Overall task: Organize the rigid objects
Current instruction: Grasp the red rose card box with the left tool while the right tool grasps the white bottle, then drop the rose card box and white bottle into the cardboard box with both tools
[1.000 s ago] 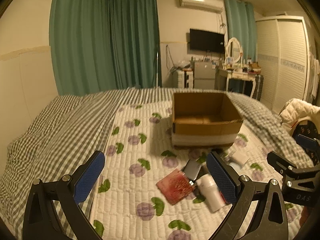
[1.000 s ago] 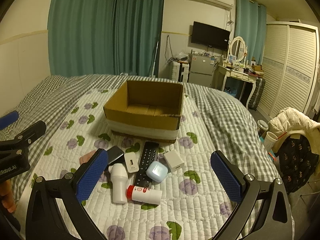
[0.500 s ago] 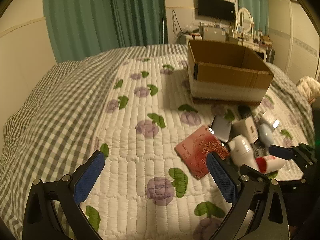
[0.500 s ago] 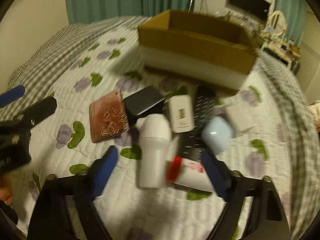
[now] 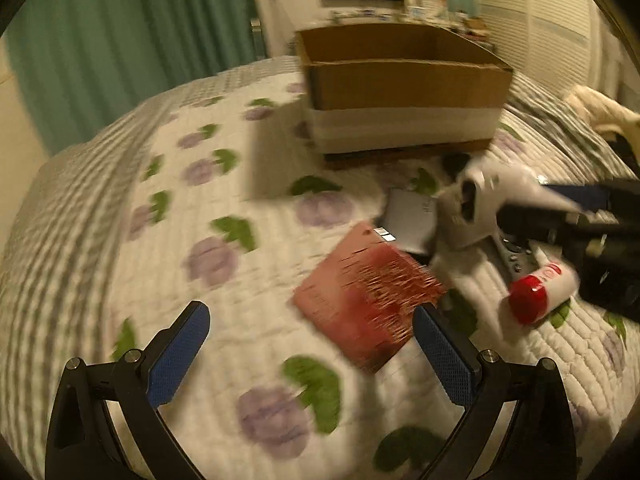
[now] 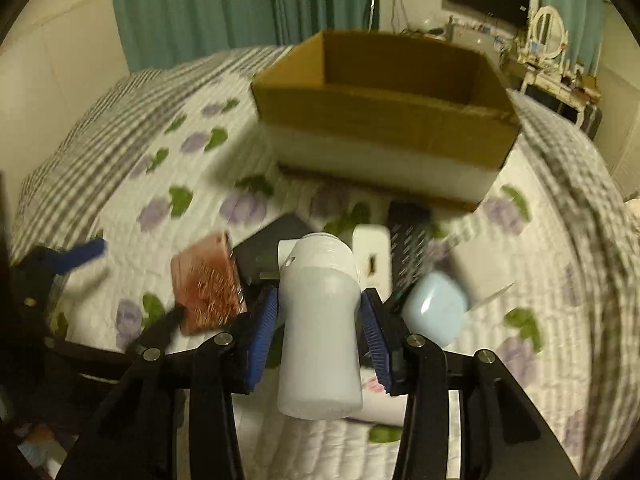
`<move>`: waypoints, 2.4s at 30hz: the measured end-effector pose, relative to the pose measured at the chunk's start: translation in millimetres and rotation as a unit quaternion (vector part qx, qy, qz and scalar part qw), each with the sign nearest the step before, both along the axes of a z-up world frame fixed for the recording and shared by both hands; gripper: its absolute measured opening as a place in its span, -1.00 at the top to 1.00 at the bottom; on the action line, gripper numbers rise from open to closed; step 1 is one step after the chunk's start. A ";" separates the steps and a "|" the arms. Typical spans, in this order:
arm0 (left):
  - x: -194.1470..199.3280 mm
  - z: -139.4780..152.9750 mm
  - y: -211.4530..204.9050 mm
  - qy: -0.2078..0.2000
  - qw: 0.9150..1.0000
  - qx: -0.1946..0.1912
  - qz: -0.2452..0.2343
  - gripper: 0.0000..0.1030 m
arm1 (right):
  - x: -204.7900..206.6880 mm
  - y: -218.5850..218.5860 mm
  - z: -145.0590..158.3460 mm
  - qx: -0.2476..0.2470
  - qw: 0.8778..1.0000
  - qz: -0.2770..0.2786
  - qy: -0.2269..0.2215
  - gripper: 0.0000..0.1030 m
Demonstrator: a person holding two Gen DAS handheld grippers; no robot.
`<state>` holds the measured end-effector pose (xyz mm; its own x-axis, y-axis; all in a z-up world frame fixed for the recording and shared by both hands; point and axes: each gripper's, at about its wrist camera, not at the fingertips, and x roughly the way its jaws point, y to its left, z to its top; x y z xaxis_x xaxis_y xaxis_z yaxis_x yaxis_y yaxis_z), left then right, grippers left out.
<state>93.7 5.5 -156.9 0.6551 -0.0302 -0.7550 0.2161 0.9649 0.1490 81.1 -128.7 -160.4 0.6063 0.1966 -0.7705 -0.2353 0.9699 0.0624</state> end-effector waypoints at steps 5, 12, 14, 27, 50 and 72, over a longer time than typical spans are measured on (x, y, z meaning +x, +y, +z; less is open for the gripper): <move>13.9 -15.6 -14.2 0.018 0.999 0.018 -0.048 -1.00 | 4.8 -11.6 2.0 0.006 1.000 -0.014 0.007 0.17; 30.6 -30.5 -26.9 0.039 0.996 0.033 -0.074 -0.84 | 9.6 -7.1 -2.8 0.000 1.000 -0.015 0.012 0.18; 28.0 -30.6 -27.4 0.046 0.996 0.029 -0.076 -0.58 | 10.0 -7.1 -4.6 0.001 1.000 -0.016 0.012 0.18; 0.0 25.8 -14.2 0.039 0.999 -0.029 -0.020 -0.44 | -14.1 -7.8 38.2 0.003 1.000 -0.008 -0.027 0.18; 184.1 144.7 -71.0 -0.054 0.997 -0.045 0.023 -0.44 | 127.3 -59.9 150.7 -0.002 0.989 -0.044 -0.138 0.18; 198.2 106.3 -74.5 -0.056 0.996 -0.067 0.013 -0.84 | 184.3 -81.6 80.8 0.022 0.992 -0.054 -0.112 0.17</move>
